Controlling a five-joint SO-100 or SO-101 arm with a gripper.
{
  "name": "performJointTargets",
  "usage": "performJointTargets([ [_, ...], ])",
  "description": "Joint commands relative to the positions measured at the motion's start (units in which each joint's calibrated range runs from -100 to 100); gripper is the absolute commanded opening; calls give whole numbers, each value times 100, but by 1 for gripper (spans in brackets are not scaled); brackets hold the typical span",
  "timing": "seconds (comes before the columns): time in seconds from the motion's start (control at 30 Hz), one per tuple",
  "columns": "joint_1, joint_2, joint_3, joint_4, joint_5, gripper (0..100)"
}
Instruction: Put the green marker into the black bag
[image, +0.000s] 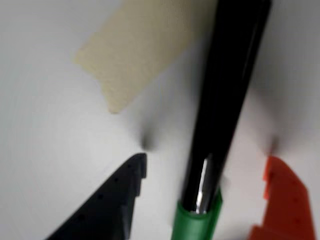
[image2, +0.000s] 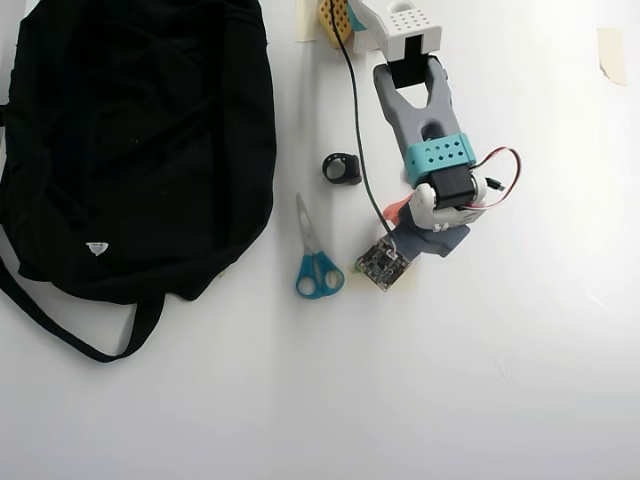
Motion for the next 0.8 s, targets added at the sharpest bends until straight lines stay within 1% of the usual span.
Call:
performJointTargets([
  [0.0, 30, -65, -243, 23, -19, 30],
  [0.77, 172, -7, -180, -20, 112, 30],
])
